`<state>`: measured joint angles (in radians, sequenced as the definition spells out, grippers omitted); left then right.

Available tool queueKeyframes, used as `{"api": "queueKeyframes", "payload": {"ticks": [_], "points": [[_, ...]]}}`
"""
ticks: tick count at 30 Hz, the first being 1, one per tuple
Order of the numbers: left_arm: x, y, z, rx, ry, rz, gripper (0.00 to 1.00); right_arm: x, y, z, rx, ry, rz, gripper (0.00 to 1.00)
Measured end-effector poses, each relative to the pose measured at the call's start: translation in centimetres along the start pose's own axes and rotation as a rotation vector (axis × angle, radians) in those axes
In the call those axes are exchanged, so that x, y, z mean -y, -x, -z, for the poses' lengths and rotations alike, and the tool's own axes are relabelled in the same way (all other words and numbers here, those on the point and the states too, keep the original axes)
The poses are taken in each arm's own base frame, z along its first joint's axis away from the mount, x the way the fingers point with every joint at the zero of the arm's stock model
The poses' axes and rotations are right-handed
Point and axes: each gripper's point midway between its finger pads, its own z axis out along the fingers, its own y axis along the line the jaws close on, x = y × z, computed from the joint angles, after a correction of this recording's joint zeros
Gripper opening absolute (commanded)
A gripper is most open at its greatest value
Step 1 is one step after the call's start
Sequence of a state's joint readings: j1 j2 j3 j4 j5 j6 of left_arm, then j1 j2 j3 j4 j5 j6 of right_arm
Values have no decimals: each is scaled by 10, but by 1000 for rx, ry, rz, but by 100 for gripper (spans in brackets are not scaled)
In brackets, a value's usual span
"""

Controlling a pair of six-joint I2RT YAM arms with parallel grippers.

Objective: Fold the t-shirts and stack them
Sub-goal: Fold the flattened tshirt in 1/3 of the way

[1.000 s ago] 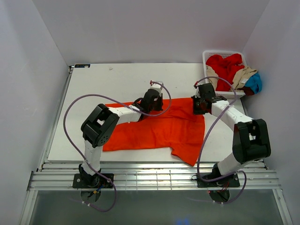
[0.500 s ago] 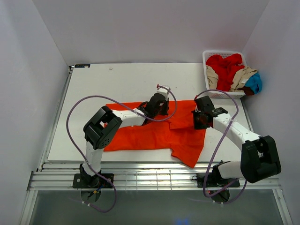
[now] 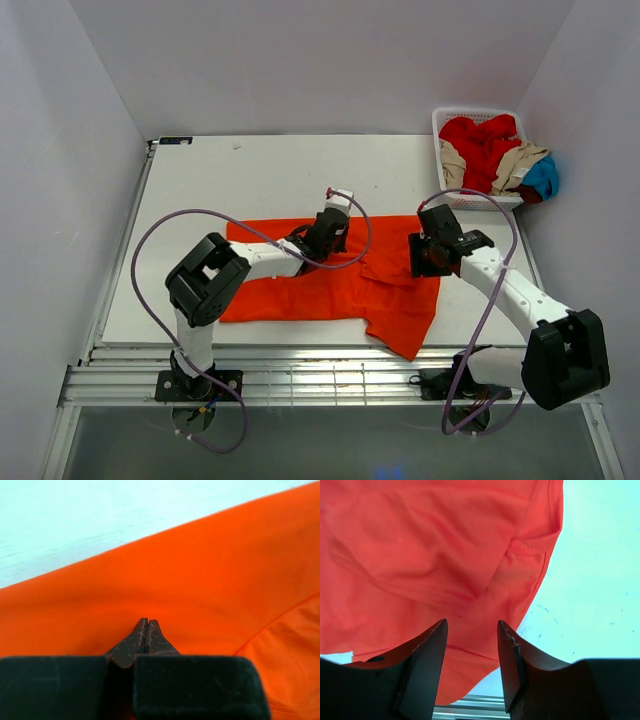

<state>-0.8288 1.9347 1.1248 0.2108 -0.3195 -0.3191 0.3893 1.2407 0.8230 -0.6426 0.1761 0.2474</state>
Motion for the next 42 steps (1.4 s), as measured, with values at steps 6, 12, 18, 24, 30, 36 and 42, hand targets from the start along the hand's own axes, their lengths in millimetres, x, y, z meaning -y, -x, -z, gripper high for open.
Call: {"api": "queueKeyframes", "payload": {"ticks": [6,12,18,24,30,36,42], "points": [[-40,16,33,48,150,-25,0,-10,46,0,98,22,12,14],[-89,31,57,80,306,7,0,-15,69,-45,68,-3,12,8],[-168,-1,66,-23,496,85,0,-6,80,-84,22,-59,8,8],[-218,-39,68,-152,612,155,0,-3,100,-105,27,-86,4,8],[-229,-50,55,-194,640,183,0,-5,117,-122,29,-90,3,8],[-243,-36,35,-161,653,223,0,-8,146,-136,67,-85,-7,8],[-254,-21,13,-128,650,232,0,-7,179,-151,108,-86,-20,8]]}}
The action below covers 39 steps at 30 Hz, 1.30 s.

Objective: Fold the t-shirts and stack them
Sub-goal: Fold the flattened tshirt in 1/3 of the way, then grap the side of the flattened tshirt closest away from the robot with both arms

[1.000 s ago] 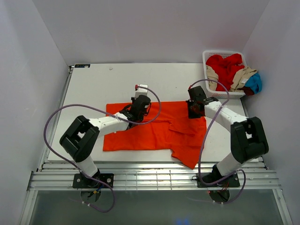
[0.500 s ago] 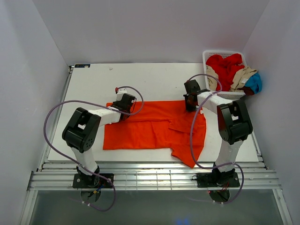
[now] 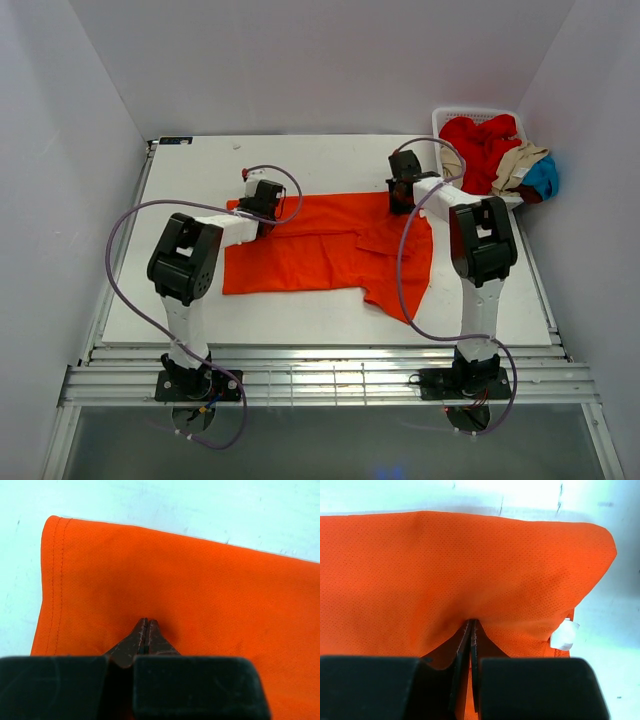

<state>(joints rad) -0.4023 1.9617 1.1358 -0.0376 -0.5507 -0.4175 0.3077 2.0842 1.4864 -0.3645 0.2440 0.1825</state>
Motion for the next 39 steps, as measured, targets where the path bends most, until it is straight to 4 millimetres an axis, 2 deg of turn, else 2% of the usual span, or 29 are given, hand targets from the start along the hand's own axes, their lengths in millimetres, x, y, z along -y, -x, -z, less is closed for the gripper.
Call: {"api": "queueKeyframes", "payload": {"ticks": [9,11,14,15,17,18,19,20,21,23,25,27,29,32,34,36,38,39], "points": [[18,21,-15,41,-42,-44,0,11,30,-16,41,-11,-7,8],[21,26,-14,47,-57,-55,2,15,32,-15,44,-23,0,14],[23,43,-8,87,-73,-62,16,24,36,-3,76,-49,13,26],[23,52,-2,112,-82,-60,29,28,36,8,88,-56,18,28],[21,70,16,160,-104,-52,40,35,40,41,141,-58,17,34],[19,83,31,195,-124,-39,44,38,45,62,182,-56,13,35],[17,98,48,233,-149,-19,56,41,56,95,250,-50,1,35],[14,114,67,275,-171,5,66,41,61,110,284,-47,-3,35],[9,130,88,330,-196,33,74,41,71,137,352,-38,-13,35],[-4,150,131,413,-234,91,75,34,78,187,465,-9,-25,35],[-18,153,163,459,-261,151,71,20,65,218,523,35,-27,35],[-30,135,175,441,-260,183,65,5,37,224,513,73,-17,35],[-41,101,168,370,-225,187,60,-12,-11,210,428,105,8,35],[-57,30,145,199,-150,153,59,-20,-76,183,281,101,35,35],[-73,-18,136,88,-96,125,58,-19,-115,174,198,87,52,35],[-86,-52,134,8,-54,108,58,-19,-137,174,158,81,53,35],[-95,-70,135,-47,-22,106,58,-21,-144,178,163,89,34,35],[-96,-74,136,-59,-15,109,58,-21,-144,180,171,92,26,35]]}}
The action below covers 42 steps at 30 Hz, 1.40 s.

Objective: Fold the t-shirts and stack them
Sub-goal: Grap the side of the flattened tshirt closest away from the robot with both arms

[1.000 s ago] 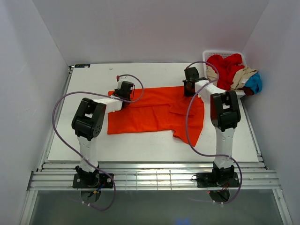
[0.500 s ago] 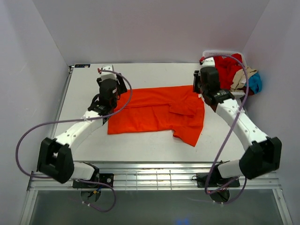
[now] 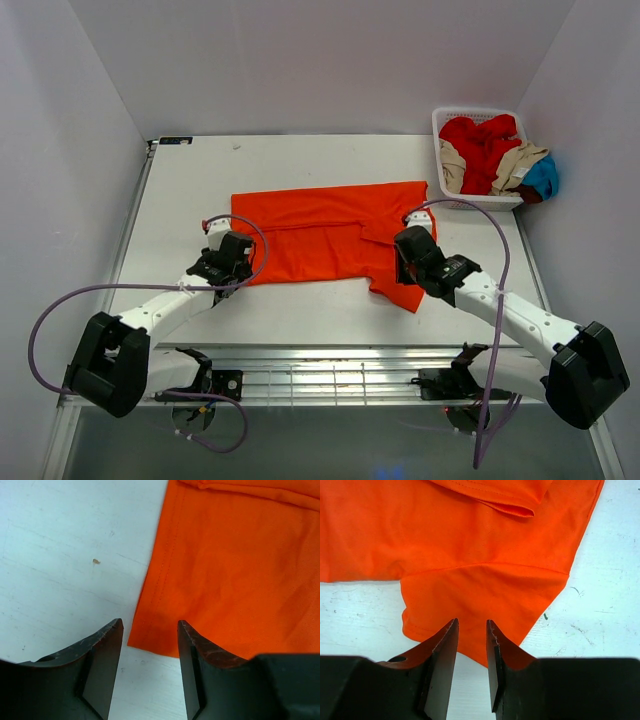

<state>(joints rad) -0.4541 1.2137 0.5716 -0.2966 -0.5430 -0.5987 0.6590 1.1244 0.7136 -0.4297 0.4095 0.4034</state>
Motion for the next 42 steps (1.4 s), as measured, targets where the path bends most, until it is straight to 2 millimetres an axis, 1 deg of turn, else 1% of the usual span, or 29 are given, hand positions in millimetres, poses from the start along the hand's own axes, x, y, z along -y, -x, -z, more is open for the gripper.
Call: {"api": "queueKeyframes", "payload": {"ticks": [3,5,8,13,18,23,31,35,36,40,42], "points": [[-3,-4,2,-17,12,22,58,-5,-1,4,17,8,-22,35],[-4,-4,4,-19,14,33,58,-7,-5,4,13,8,-30,35],[-5,-8,5,-33,19,40,58,-8,-16,1,-13,-1,-31,35],[-8,-21,1,-90,43,17,58,-8,-35,-6,-71,-28,-21,36],[-7,-30,-3,-135,55,-2,57,-7,-48,-12,-113,-54,-18,35],[-7,-34,-3,-155,54,-10,57,-2,-58,-17,-141,-88,-19,36],[-6,-41,-6,-193,67,-31,57,5,-75,-19,-187,-120,-22,37],[-6,-42,-6,-198,71,-34,56,10,-86,-19,-209,-130,-22,45],[-6,-41,-6,-198,71,-34,56,11,-89,-18,-215,-132,-21,46],[-5,-39,-6,-196,70,-33,56,12,-91,-17,-218,-133,-28,49],[-4,-37,-5,-194,68,-32,56,12,-91,-17,-219,-134,-32,52]]}}
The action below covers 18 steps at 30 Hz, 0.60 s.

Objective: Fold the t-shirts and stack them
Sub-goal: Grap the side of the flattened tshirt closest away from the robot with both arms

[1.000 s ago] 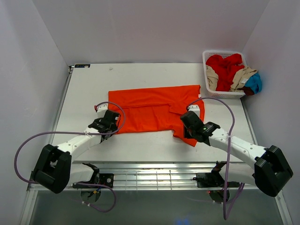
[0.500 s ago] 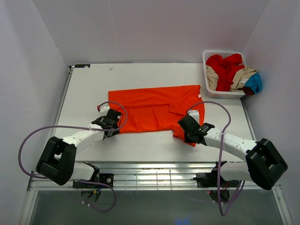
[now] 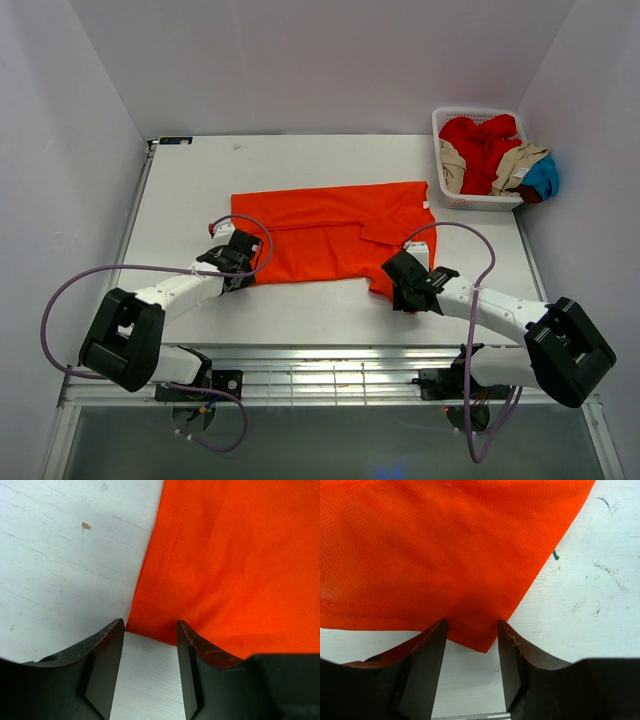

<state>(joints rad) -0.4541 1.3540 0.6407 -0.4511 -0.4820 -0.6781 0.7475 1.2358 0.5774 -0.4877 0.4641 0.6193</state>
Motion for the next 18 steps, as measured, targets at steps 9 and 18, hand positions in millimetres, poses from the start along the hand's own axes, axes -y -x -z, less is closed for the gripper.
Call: {"api": "queueKeyframes", "payload": {"ticks": [9,18], "points": [[-1,0,1,-7,6,-5,56,-5,0,-2,3,20,-14,26],[-2,-3,-3,-18,24,-15,53,-12,1,-3,18,56,-34,8]]}}
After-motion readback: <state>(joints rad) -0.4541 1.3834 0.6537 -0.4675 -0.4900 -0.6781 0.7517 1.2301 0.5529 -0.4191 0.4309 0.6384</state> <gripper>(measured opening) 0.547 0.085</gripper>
